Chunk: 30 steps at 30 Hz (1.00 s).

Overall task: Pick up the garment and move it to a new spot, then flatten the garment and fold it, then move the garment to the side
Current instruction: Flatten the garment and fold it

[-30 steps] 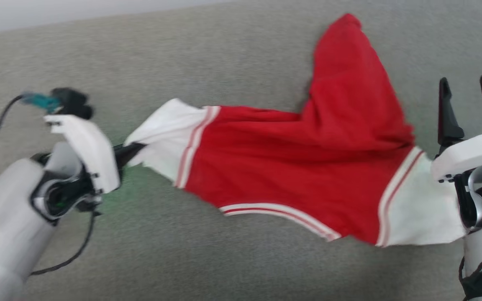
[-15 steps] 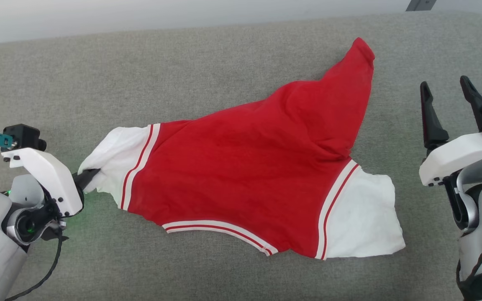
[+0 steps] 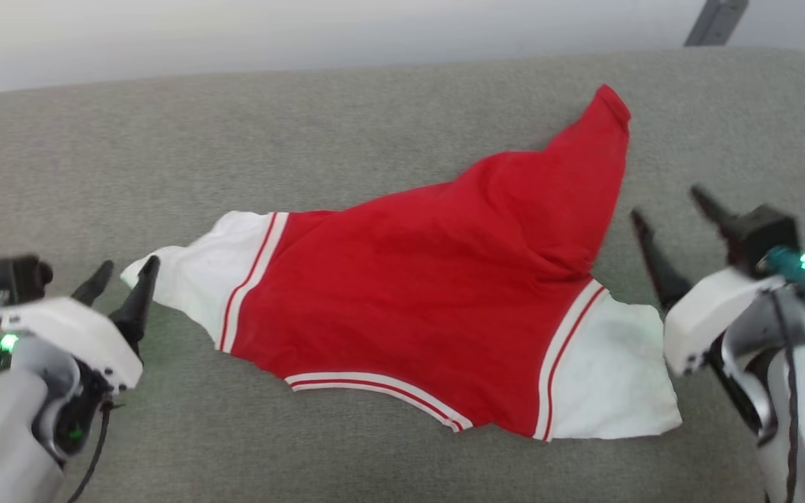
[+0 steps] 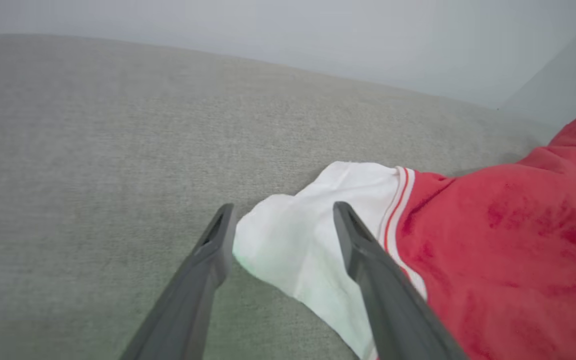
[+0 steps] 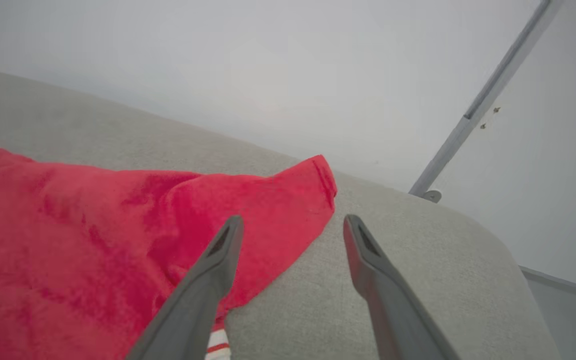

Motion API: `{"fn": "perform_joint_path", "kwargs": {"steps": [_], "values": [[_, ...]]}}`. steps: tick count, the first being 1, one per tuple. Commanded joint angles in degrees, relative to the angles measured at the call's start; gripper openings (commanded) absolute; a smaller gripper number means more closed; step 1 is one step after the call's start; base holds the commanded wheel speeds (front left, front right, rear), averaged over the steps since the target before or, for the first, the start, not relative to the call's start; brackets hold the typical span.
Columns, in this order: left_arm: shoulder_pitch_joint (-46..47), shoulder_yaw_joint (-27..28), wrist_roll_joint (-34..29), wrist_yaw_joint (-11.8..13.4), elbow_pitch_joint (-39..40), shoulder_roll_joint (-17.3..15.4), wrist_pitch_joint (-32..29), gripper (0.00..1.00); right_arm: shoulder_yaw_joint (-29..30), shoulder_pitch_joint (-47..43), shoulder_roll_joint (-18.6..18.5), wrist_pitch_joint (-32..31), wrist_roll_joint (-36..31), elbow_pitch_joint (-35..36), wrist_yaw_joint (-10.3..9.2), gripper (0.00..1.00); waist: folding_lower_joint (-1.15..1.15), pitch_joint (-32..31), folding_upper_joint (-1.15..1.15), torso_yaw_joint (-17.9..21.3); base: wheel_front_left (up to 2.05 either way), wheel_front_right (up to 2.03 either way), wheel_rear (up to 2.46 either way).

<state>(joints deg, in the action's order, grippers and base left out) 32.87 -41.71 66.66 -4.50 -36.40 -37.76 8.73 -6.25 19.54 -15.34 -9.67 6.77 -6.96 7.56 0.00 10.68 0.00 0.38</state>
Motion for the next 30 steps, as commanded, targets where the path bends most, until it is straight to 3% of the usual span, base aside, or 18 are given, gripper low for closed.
{"fn": "perform_joint_path", "kwargs": {"steps": [1,6,12,18,21,30], "values": [[-1.3,0.2,-1.0,0.5,0.2,0.2,1.8,1.00,-0.8,-1.0,-0.8,-0.9,0.6,0.7,-0.14,1.00,0.00,-0.5,0.00,-0.6,0.00,0.00,0.00],[-6.0,4.7,-5.2,4.4,2.9,1.6,6.4,1.00,-8.6,-5.0,-7.0,-8.6,5.2,6.0,-0.14,1.00,0.00,-1.2,0.00,-2.3,0.00,0.00,0.00],[-17.4,22.8,-21.6,6.7,17.5,8.2,6.5,1.00,-16.0,-10.5,-16.8,-21.2,12.7,14.8,-0.14,1.00,0.00,-0.8,0.00,-4.1,0.00,0.00,0.00],[-26.9,35.7,-35.3,4.2,27.3,18.2,6.5,1.00,-17.5,-15.1,-24.4,-30.9,16.9,21.0,-0.14,1.00,0.00,0.7,0.00,-5.7,0.00,0.00,0.00],[-28.8,39.7,-39.5,2.0,28.7,22.6,6.5,1.00,-18.4,-16.1,-26.2,-33.1,17.2,22.1,-0.14,1.00,0.00,1.5,0.00,-6.6,0.00,0.00,0.00],[-27.9,44.8,-46.9,-2.3,28.9,29.1,6.6,1.00,-22.5,-14.9,-29.5,-33.3,13.6,17.9,-0.14,1.00,0.00,4.4,0.00,-9.2,0.00,0.00,0.00]]}}
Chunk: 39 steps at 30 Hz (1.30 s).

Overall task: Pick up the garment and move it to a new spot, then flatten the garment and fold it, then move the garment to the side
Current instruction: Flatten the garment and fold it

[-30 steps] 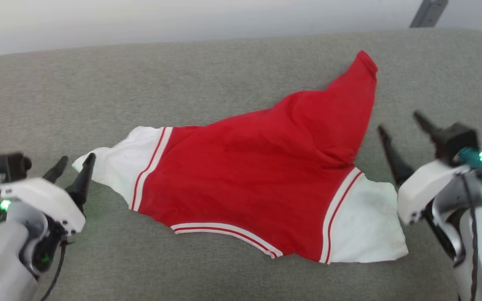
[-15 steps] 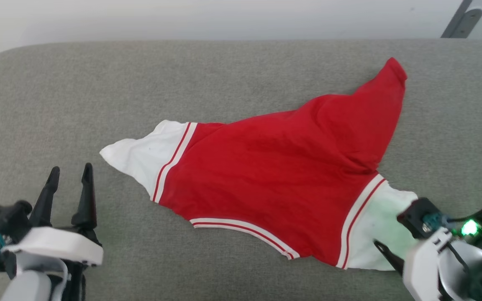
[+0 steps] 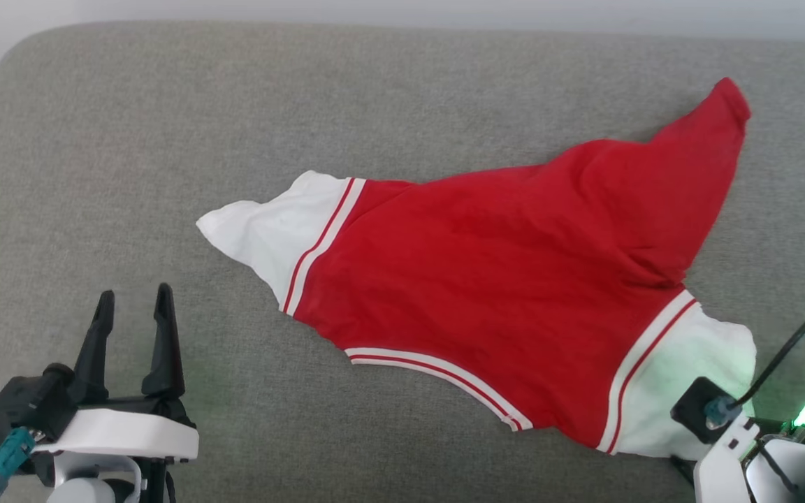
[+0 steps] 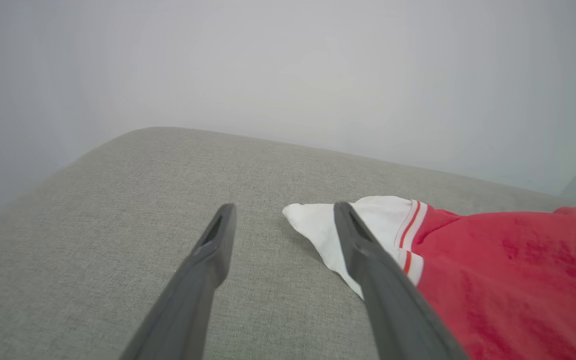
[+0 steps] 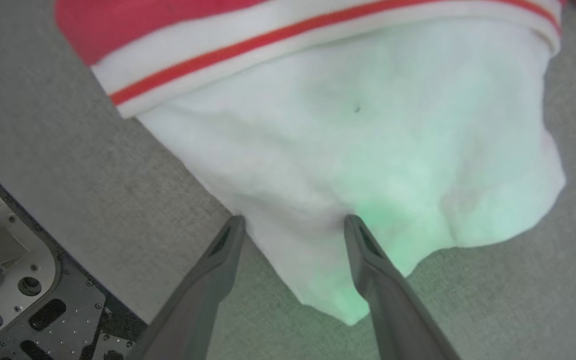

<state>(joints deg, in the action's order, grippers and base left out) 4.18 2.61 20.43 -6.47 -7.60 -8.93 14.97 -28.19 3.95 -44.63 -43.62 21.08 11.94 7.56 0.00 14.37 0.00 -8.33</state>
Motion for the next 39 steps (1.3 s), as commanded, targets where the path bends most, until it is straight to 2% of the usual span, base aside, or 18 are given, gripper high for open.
{"fn": "perform_joint_path", "kwargs": {"steps": [1,3,7,8,9,10,14,16,18,19,22,26,28,31,35,39], "values": [[0.8,0.5,-0.7,-0.4,0.1,0.3,0.3,1.00,-0.5,0.7,-0.2,0.6,-0.7,-0.9,-0.14,1.00,0.00,0.7,0.00,-0.5,0.00,0.00,0.00],[1.3,1.1,-1.5,-0.6,-0.1,0.7,0.3,1.00,-2.0,1.6,-0.6,1.5,-1.8,-2.8,-0.14,1.00,0.00,1.2,0.00,-0.7,0.00,0.00,0.00],[2.1,1.8,-2.3,-1.0,0.0,0.7,0.3,1.00,-3.8,3.7,1.0,3.0,-4.0,-6.2,-0.24,1.00,0.00,1.9,0.00,-0.2,0.00,0.00,0.00],[2.6,1.3,-2.2,-1.0,0.1,0.3,0.3,1.00,-4.7,4.6,1.4,3.2,-5.3,-8.0,-0.25,0.51,0.00,2.1,0.00,0.1,0.00,0.00,0.00],[2.9,0.5,-2.2,-1.0,0.2,-0.2,0.3,1.00,-5.3,4.7,1.7,3.1,-5.4,-8.7,-0.25,0.34,0.00,2.1,0.00,0.2,0.00,0.00,0.00],[3.1,-0.2,-1.9,-1.0,0.3,-0.8,0.3,1.00,-5.1,4.9,2.5,3.5,-5.3,-9.4,-0.25,0.00,0.00,2.2,0.00,0.5,0.00,0.00,0.00],[4.8,-3.9,0.2,-1.0,-0.1,-5.0,0.3,1.00,-5.4,5.7,4.1,4.8,-6.4,-11.2,-0.23,0.00,0.00,1.9,0.00,1.4,0.00,0.00,0.00],[6.5,-6.1,1.6,-1.0,-0.9,-8.5,0.0,1.00,-5.5,5.9,5.1,5.5,-6.7,-12.0,-0.22,0.00,0.00,1.7,0.00,1.8,0.00,0.00,0.00],[9.0,-10.0,4.3,-0.9,-1.4,-12.6,-3.6,1.00,-5.9,6.2,6.1,6.1,-7.2,-12.6,-0.21,0.00,0.00,1.8,0.00,2.2,0.00,0.00,0.00],[10.5,-11.0,6.5,-0.9,-1.7,-14.6,-6.1,1.00,-6.1,6.4,6.4,6.4,-7.3,-12.7,-0.20,0.00,0.00,1.9,0.00,2.4,0.00,0.00,0.00],[14.6,-15.6,14.6,-0.9,-2.7,-20.7,-18.5,1.00,-7.0,7.7,7.4,6.6,-7.3,-13.4,-0.20,0.00,0.00,2.5,0.00,3.2,0.00,0.00,0.00],[19.6,-17.6,26.7,-0.9,-5.0,-25.2,-35.8,1.00,-8.2,9.3,8.1,6.8,-7.0,-14.2,-0.21,0.00,0.00,3.5,0.00,3.9,0.00,0.00,0.00],[21.7,-17.8,32.5,-0.9,-7.3,-25.5,-43.9,1.00,-8.5,10.3,8.3,7.0,-6.9,-14.6,-0.22,0.00,0.00,4.2,0.00,4.3,0.00,0.00,0.00],[25.6,-17.1,37.9,-0.5,-10.6,-25.2,-51.1,1.00,-8.7,11.6,8.6,7.2,-7.2,-15.1,-0.25,0.00,0.00,5.2,0.00,4.9,0.00,0.00,0.00],[28.6,-18.0,40.0,0.9,-16.1,-24.3,-56.5,1.00,-9.2,12.6,9.2,6.9,-7.5,-15.6,-0.29,0.00,0.00,6.5,0.00,5.8,0.00,0.00,0.00],[30.6,-18.8,41.9,0.4,-21.3,-23.0,-59.1,1.00,-9.4,13.5,9.6,6.8,-7.6,-15.7,-0.31,0.00,0.00,7.5,0.00,6.7,0.00,0.00,0.00]]}}
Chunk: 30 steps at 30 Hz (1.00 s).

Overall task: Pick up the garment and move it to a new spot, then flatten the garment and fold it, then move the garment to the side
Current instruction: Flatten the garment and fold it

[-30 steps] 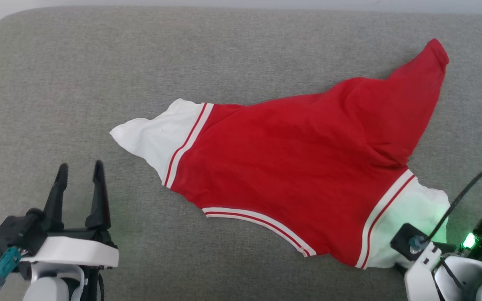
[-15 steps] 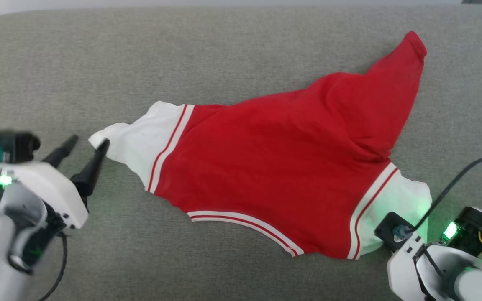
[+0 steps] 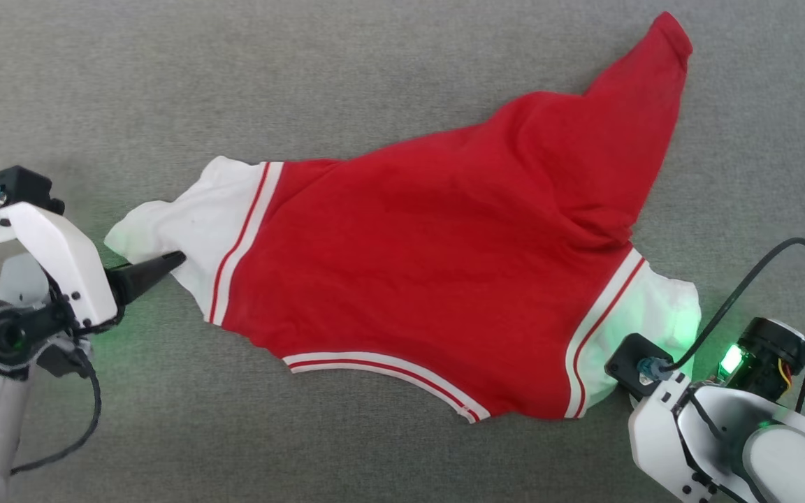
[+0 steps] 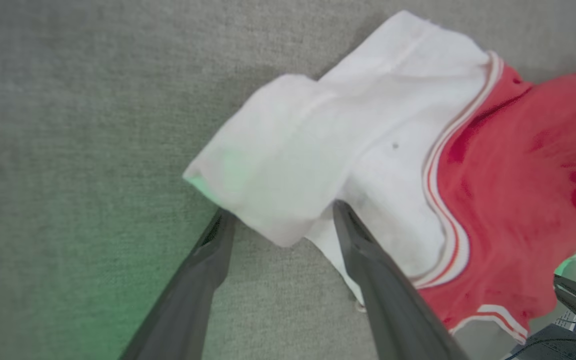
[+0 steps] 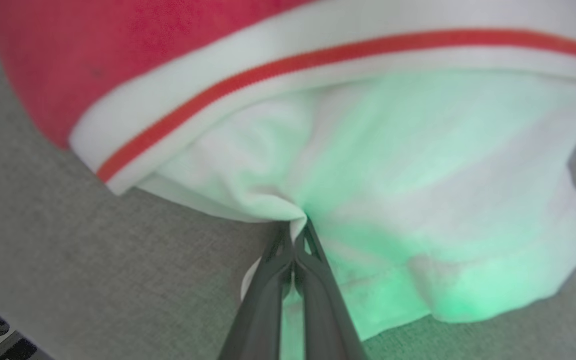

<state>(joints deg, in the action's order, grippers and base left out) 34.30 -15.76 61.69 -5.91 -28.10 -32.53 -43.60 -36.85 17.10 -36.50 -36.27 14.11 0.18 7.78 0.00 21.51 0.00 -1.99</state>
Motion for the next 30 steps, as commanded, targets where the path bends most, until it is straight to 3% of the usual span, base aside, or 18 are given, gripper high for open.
{"fn": "perform_joint_path", "kwargs": {"steps": [1,4,5,6,7,8,9,19,30], "values": [[0.6,-0.7,0.8,-0.4,-1.7,0.8,-0.7,1.00,-0.6,0.5,1.6,-0.4,-0.7,-4.0,-0.54,0.00,0.00,0.6,0.00,0.6,0.00,0.00,0.00],[1.8,-0.6,1.4,-1.0,-4.0,1.7,0.2,1.00,-0.2,0.8,1.8,-0.3,-1.0,-4.1,-0.56,0.00,0.00,0.9,0.00,1.0,0.00,0.00,0.00],[2.0,-0.8,1.9,-1.1,-4.8,2.0,0.0,0.84,-0.1,0.8,1.8,-0.2,-1.1,-4.2,-0.57,0.00,0.00,0.9,0.00,1.1,0.00,0.00,0.00],[2.0,-1.1,2.2,-1.1,-5.2,2.1,-0.3,0.45,0.0,0.9,1.9,-0.2,-1.1,-4.4,-0.57,0.00,0.00,0.8,0.00,1.1,0.00,0.00,0.00],[2.1,-1.1,2.9,-1.3,-5.6,2.3,-0.1,0.18,0.1,0.8,2.0,0.0,-1.1,-4.4,-0.57,0.00,0.00,0.7,0.00,1.2,0.00,0.00,0.00],[2.1,-1.1,2.9,-1.3,-5.6,2.3,-0.1,0.18,0.1,0.8,2.0,0.0,-1.1,-4.4,-0.57,0.00,0.00,0.7,0.00,1.2,0.00,0.00,0.00],[2.2,-0.9,3.8,-1.4,-5.9,2.6,0.0,0.00,0.4,0.8,2.1,0.1,-1.2,-4.5,-0.57,0.00,0.00,0.5,0.00,1.2,0.00,0.00,0.00],[1.2,-1.9,6.3,-1.6,-3.0,0.4,4.4,0.00,4.1,-0.3,3.1,3.1,-1.4,-3.8,-0.57,0.00,0.00,-2.6,0.00,1.5,0.00,0.00,0.00],[-4.5,0.0,12.2,-1.7,9.7,-1.6,13.2,0.00,21.8,-4.4,6.1,10.3,-5.3,2.3,-0.43,0.00,0.00,-5.2,0.00,2.8,0.00,0.00,0.00]]}}
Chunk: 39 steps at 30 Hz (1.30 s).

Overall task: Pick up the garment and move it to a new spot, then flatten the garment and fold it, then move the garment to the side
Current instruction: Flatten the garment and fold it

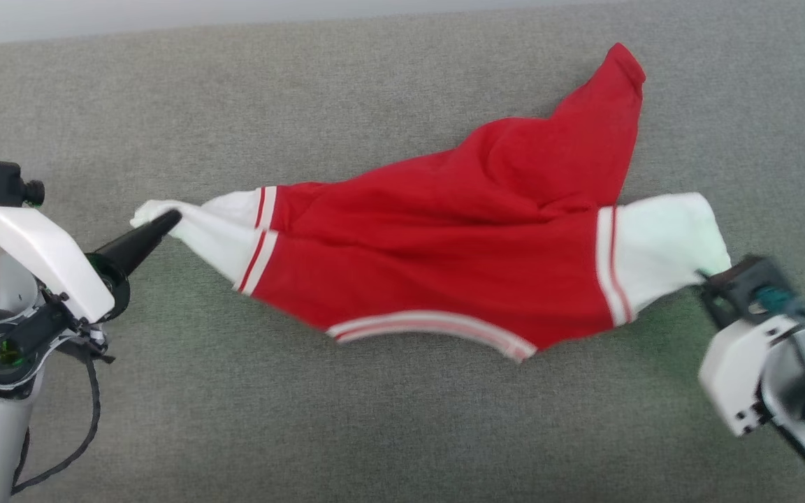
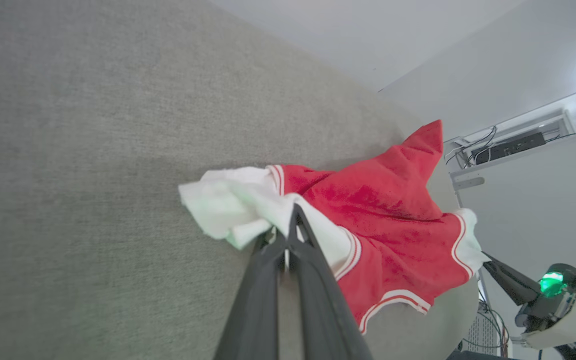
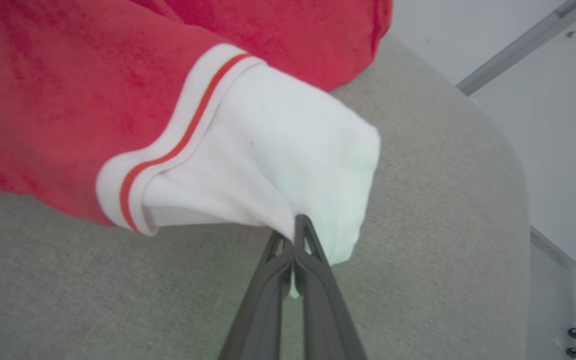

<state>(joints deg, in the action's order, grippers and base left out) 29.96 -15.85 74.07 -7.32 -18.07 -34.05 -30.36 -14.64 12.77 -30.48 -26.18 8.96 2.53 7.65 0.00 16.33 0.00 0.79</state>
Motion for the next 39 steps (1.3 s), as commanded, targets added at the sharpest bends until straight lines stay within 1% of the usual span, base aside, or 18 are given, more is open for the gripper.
{"fn": "perform_joint_path", "kwargs": {"steps": [1,3,7,8,10,13,15,17,19,21,22,24,28,32,33,36,39], "values": [[-0.7,0.5,0.8,-0.2,1.1,0.2,0.7,0.00,1.2,-0.6,0.5,0.4,-0.3,0.7,-0.29,0.00,0.00,0.0,0.00,0.1,0.00,0.00,0.00],[-1.5,1.2,2.8,-0.2,4.1,0.9,1.8,0.00,4.5,-1.2,1.8,0.9,0.2,2.6,-0.29,0.00,0.00,0.2,0.00,0.2,0.00,0.00,0.00],[-0.5,3.2,5.1,-0.2,6.9,2.1,4.7,0.00,9.2,0.1,4.8,2.2,2.1,5.1,-0.29,0.00,0.00,1.5,0.00,0.5,0.00,0.00,0.00],[0.3,3.5,5.4,-0.2,6.5,2.8,5.6,0.00,10.1,1.2,5.1,2.6,2.2,5.3,-0.29,0.00,0.00,1.8,0.00,0.5,0.00,0.00,0.00],[3.1,4.5,5.4,-0.2,5.6,4.0,7.9,0.00,11.3,4.1,6.9,3.9,3.2,4.8,-0.29,0.00,0.00,2.8,0.00,0.7,0.00,0.00,0.00],[8.3,5.1,6.7,-0.2,1.2,6.8,9.4,0.00,12.2,10.5,8.9,5.8,4.4,2.4,-0.23,0.00,0.00,4.5,0.00,0.8,0.00,0.00,0.00],[13.5,5.8,5.9,0.1,-2.8,7.8,10.9,0.00,12.3,16.0,10.4,6.9,4.9,-0.2,-0.23,0.00,0.00,5.7,0.00,1.0,0.00,0.00,0.00],[19.2,5.3,3.8,0.0,-6.5,8.5,12.8,0.00,12.5,22.7,12.2,7.7,5.5,-3.1,-0.23,0.00,0.00,7.1,0.00,1.2,0.00,0.00,0.00],[25.3,5.0,0.9,0.1,-10.7,9.2,15.6,0.00,12.7,30.1,13.7,8.5,5.7,-7.1,-0.23,0.00,0.00,8.5,0.00,1.6,0.00,0.00,0.00],[32.0,4.3,-2.8,0.2,-15.0,8.9,19.0,0.00,13.2,37.8,15.3,9.3,6.0,-12.1,-0.23,0.00,0.00,10.0,0.00,1.9,0.00,0.00,0.00],[32.0,4.3,-2.8,0.2,-15.0,8.9,19.0,0.00,13.2,37.8,15.3,9.3,6.0,-12.1,-0.23,0.00,0.00,10.0,0.00,1.9,0.00,0.00,0.00],[38.7,3.8,-5.8,0.6,-18.8,9.5,22.7,0.00,14.0,45.5,16.7,10.5,5.8,-17.5,-0.23,0.00,0.00,11.1,0.00,2.0,0.00,0.00,0.00],[50.8,3.0,-9.7,0.2,-24.1,10.5,28.6,0.00,15.3,59.8,18.6,14.5,3.3,-26.4,-0.23,0.00,0.00,12.7,0.00,1.9,0.00,0.00,0.00],[60.2,3.2,-10.6,-0.2,-27.7,11.7,34.3,0.00,17.1,70.4,19.4,19.8,0.5,-33.5,-0.23,0.00,0.00,12.9,0.00,1.7,0.00,0.00,0.00],[62.9,3.7,-9.1,-0.2,-28.7,12.6,35.6,0.00,18.2,73.8,19.5,22.1,-0.6,-36.7,-0.23,0.00,0.00,12.4,0.00,1.6,0.00,0.00,0.00],[63.4,1.8,-7.7,-0.2,-28.3,13.0,35.1,0.00,18.2,75.9,19.3,24.3,-2.1,-41.3,-0.22,0.00,0.00,12.0,0.00,1.3,0.00,0.00,0.00],[59.9,-0.6,-6.0,-0.2,-26.1,12.6,33.6,0.00,16.6,74.8,18.7,25.4,-2.2,-44.4,-0.22,0.00,0.00,11.8,0.00,1.1,0.00,0.00,0.00]]}}
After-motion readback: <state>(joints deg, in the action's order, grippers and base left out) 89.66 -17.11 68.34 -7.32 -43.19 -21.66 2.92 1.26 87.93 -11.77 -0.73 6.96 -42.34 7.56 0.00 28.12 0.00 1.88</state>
